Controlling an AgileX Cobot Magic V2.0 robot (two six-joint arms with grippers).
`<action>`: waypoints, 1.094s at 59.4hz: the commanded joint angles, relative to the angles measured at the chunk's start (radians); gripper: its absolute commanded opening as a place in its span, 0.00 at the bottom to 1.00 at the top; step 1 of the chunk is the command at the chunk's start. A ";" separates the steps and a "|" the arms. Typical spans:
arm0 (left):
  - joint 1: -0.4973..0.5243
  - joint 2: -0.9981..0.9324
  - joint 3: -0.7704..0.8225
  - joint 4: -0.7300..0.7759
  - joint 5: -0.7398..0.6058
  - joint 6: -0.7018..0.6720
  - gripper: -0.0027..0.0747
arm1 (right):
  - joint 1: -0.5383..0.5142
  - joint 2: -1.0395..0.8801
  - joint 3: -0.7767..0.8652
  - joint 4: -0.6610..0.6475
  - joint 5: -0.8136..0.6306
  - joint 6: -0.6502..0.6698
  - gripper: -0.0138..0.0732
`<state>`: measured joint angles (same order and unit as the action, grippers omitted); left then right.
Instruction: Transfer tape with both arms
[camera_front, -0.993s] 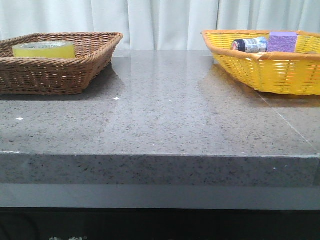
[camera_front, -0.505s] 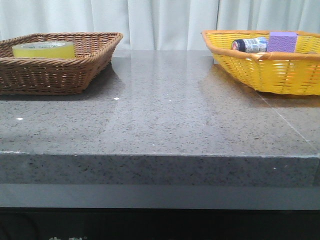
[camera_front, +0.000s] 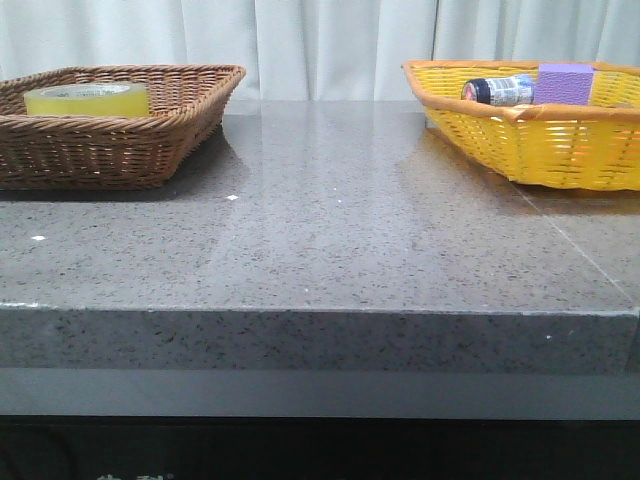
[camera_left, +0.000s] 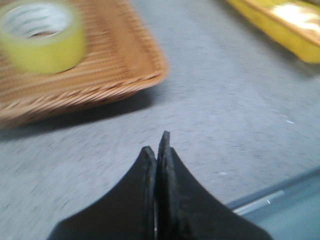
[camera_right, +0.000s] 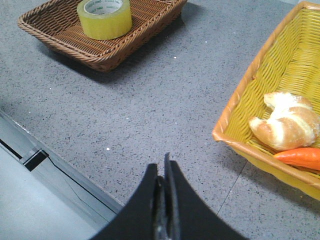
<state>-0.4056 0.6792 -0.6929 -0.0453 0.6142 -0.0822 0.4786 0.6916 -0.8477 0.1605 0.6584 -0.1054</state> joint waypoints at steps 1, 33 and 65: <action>0.108 -0.093 0.048 -0.053 -0.093 -0.011 0.01 | -0.002 -0.002 -0.025 0.007 -0.067 -0.001 0.08; 0.331 -0.594 0.555 -0.053 -0.457 -0.011 0.01 | -0.002 -0.002 -0.025 0.007 -0.067 -0.001 0.08; 0.354 -0.705 0.740 -0.041 -0.628 -0.007 0.01 | -0.002 -0.001 -0.025 0.007 -0.067 -0.001 0.08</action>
<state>-0.0551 -0.0053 0.0089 -0.0883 0.0676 -0.0826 0.4786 0.6916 -0.8477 0.1605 0.6584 -0.1054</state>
